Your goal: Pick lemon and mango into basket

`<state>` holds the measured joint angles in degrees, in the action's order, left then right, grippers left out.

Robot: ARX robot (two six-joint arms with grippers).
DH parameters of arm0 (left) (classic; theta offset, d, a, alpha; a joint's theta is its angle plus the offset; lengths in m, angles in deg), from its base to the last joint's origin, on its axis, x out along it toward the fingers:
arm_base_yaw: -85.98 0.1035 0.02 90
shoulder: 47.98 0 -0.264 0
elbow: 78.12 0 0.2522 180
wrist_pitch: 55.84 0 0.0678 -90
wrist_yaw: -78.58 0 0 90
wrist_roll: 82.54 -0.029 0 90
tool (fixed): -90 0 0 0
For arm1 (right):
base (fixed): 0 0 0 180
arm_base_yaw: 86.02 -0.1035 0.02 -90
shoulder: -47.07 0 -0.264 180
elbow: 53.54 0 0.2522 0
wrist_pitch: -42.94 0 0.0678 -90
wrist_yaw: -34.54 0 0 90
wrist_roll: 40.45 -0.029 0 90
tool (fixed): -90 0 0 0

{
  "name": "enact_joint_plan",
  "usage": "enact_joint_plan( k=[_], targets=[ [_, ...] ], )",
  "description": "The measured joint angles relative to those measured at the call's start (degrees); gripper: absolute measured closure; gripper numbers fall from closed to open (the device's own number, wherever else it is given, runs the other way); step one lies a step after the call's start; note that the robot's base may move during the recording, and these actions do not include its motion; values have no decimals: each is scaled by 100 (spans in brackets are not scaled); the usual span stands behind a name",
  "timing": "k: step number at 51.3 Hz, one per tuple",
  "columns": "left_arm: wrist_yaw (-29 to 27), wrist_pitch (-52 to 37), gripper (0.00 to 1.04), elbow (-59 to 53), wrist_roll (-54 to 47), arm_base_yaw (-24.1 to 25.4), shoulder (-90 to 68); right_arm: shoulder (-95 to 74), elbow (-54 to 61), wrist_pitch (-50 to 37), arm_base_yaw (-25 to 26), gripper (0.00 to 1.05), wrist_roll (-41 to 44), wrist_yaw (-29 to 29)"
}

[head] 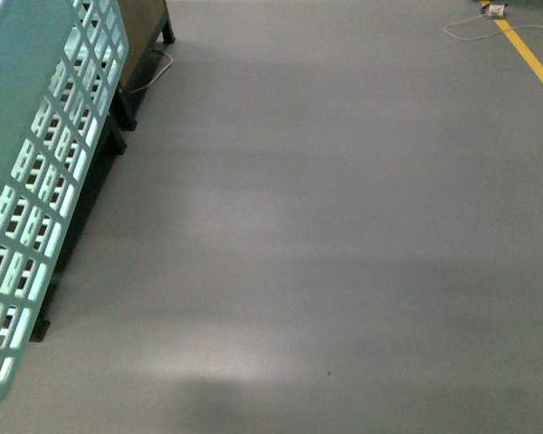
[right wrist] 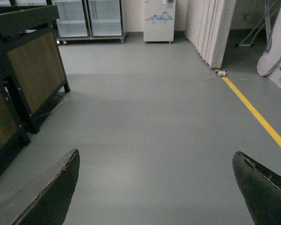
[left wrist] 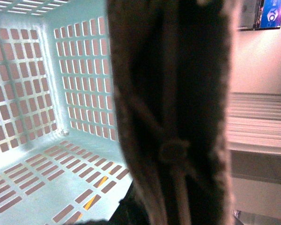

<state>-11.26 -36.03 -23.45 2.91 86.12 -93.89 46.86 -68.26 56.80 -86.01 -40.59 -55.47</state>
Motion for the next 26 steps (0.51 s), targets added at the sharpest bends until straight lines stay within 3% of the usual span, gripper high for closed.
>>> enact_joint_plan(
  k=[26],
  targets=[
    [-7,0,101,0,-9,0,0,-2,0,0,0,9,-4,2]
  ],
)
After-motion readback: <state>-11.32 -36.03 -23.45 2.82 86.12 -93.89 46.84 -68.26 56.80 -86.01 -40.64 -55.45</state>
